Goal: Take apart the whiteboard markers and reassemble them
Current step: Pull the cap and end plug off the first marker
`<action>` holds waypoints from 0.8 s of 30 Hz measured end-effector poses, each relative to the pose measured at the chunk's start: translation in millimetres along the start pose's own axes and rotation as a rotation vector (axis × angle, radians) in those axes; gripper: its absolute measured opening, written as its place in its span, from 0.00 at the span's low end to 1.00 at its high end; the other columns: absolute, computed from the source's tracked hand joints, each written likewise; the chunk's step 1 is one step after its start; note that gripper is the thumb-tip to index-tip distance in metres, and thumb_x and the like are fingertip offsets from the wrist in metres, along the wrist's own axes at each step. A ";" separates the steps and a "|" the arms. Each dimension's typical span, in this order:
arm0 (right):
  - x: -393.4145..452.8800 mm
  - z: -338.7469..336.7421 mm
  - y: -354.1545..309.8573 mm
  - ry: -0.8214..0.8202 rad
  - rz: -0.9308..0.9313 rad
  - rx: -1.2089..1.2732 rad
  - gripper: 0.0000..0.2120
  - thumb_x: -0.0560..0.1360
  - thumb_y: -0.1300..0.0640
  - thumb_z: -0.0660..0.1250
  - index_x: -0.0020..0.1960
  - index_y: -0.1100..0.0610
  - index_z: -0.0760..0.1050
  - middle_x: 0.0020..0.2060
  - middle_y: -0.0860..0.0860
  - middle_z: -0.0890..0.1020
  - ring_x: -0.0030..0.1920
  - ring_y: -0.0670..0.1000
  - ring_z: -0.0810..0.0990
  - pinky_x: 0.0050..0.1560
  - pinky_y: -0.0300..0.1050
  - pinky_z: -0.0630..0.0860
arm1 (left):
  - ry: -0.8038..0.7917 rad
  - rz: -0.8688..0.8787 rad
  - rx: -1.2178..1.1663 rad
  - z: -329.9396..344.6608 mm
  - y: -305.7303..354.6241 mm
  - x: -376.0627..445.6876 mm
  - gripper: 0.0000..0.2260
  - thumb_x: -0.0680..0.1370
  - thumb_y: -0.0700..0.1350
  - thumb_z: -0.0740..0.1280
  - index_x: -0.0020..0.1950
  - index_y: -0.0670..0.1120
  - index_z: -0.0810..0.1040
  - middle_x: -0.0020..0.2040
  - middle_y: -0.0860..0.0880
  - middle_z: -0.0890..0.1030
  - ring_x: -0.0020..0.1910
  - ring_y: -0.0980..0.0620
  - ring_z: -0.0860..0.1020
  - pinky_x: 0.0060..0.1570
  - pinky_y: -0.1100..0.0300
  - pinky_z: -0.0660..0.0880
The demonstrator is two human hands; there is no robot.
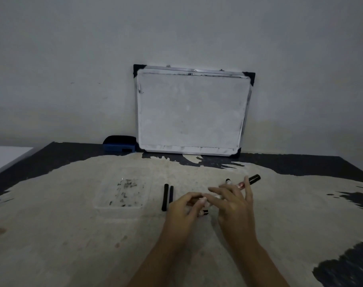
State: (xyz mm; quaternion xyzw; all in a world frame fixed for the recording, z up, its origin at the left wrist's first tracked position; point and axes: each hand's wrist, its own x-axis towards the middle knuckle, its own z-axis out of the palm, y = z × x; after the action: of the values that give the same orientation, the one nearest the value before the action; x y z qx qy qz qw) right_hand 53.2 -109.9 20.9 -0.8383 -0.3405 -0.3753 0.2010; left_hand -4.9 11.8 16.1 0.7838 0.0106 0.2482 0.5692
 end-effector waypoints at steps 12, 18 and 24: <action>5.5 -11.0 -9.5 0.167 0.437 0.324 0.45 0.64 0.77 0.64 0.75 0.53 0.54 0.76 0.54 0.53 0.74 0.37 0.48 0.75 0.46 0.52 | 0.139 -0.049 -0.065 -1.2 0.9 2.2 0.08 0.75 0.43 0.66 0.42 0.57 0.80 0.39 0.52 0.84 0.42 0.57 0.80 0.41 0.69 0.76; 8.4 -18.6 -17.1 0.099 0.933 1.209 0.32 0.76 0.64 0.63 0.75 0.49 0.54 0.67 0.50 0.70 0.63 0.47 0.73 0.58 0.40 0.74 | 0.182 -0.069 -0.057 -3.9 -0.5 4.4 0.10 0.75 0.43 0.66 0.39 0.59 0.79 0.37 0.55 0.83 0.41 0.60 0.79 0.39 0.72 0.74; 6.8 -14.1 -17.0 0.125 0.890 1.026 0.06 0.76 0.62 0.64 0.52 0.58 0.75 0.44 0.54 0.82 0.44 0.49 0.83 0.42 0.39 0.82 | 0.061 -0.057 -0.023 1.3 -5.0 2.7 0.08 0.78 0.44 0.61 0.51 0.52 0.79 0.45 0.54 0.82 0.45 0.60 0.79 0.42 0.75 0.73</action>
State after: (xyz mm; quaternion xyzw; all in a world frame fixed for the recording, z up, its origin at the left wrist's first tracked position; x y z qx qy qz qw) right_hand 37.3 -103.7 36.5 -0.6739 -0.0860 -0.0960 0.7275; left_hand -0.7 13.1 12.4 0.7688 0.0474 0.2555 0.5843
